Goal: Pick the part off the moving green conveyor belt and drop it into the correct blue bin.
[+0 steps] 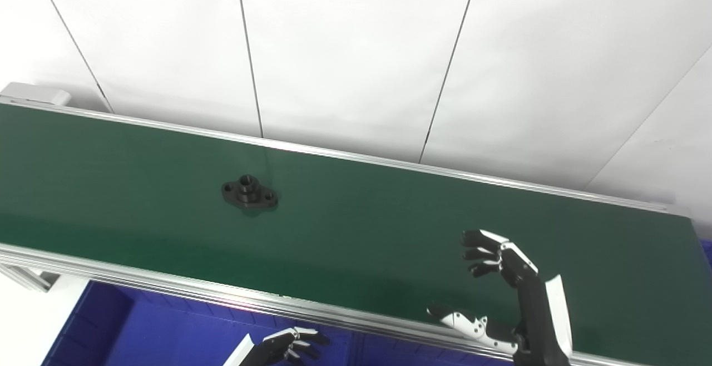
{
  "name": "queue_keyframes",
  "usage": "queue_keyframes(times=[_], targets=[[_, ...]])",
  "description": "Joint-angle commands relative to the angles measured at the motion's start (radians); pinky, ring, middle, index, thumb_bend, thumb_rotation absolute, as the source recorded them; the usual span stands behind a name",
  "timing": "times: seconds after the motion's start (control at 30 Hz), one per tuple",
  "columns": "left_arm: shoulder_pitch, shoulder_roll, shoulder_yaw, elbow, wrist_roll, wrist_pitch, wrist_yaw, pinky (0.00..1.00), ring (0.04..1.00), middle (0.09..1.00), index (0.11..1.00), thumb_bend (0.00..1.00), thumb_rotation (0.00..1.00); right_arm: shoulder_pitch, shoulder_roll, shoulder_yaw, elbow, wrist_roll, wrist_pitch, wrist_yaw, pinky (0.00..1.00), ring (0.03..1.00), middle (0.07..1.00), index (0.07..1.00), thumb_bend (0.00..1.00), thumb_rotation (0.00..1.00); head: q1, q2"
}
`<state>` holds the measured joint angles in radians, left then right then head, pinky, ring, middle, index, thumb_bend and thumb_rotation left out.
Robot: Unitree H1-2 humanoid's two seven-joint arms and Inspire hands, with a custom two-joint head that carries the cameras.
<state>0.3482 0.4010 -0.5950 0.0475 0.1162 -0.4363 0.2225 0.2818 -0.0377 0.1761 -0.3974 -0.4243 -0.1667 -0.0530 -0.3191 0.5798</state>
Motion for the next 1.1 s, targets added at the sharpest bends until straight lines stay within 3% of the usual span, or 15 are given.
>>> queue_keyframes(times=[0.0, 0.27, 0.57, 0.77, 0.97, 1.07], targets=[[-0.002, 0.017, 0.004, -0.032, -0.004, -0.034, -0.002, 0.54, 0.680, 0.772, 0.702, 0.80, 0.30, -0.033, 0.008, -0.003, -0.033, -0.025, 0.016, 0.008, 0.56, 0.672, 0.721, 0.733, 0.72, 0.21, -0.002, 0.002], [-0.017, 0.020, 0.007, -0.020, -0.023, -0.034, -0.022, 0.54, 0.678, 0.773, 0.704, 0.80, 0.29, -0.126, 0.007, 0.007, -0.045, -0.087, 0.107, 0.069, 0.62, 0.702, 0.736, 0.758, 0.68, 0.24, -0.018, 0.000], [-0.029, 0.013, 0.019, 0.003, -0.030, -0.034, -0.027, 0.54, 0.681, 0.771, 0.704, 0.81, 0.29, -0.258, 0.014, 0.021, -0.033, -0.134, 0.236, 0.151, 0.62, 0.708, 0.747, 0.763, 0.72, 0.22, -0.070, -0.013], [-0.031, 0.003, 0.042, 0.013, -0.054, -0.034, -0.059, 0.53, 0.683, 0.770, 0.695, 0.81, 0.26, -0.347, 0.004, 0.058, -0.026, -0.209, 0.325, 0.220, 0.63, 0.717, 0.768, 0.787, 0.73, 0.25, -0.095, -0.016], [-0.041, -0.002, 0.043, 0.028, -0.054, -0.034, -0.057, 0.49, 0.649, 0.760, 0.687, 0.81, 0.26, -0.438, 0.001, 0.085, 0.017, -0.248, 0.359, 0.254, 0.62, 0.708, 0.764, 0.790, 0.75, 0.25, -0.096, -0.017], [-0.045, 0.000, 0.043, 0.032, -0.052, -0.034, -0.057, 0.52, 0.670, 0.756, 0.692, 0.81, 0.28, -0.476, 0.000, 0.100, 0.031, -0.269, 0.384, 0.278, 0.60, 0.697, 0.767, 0.795, 0.76, 0.26, -0.095, -0.017]])
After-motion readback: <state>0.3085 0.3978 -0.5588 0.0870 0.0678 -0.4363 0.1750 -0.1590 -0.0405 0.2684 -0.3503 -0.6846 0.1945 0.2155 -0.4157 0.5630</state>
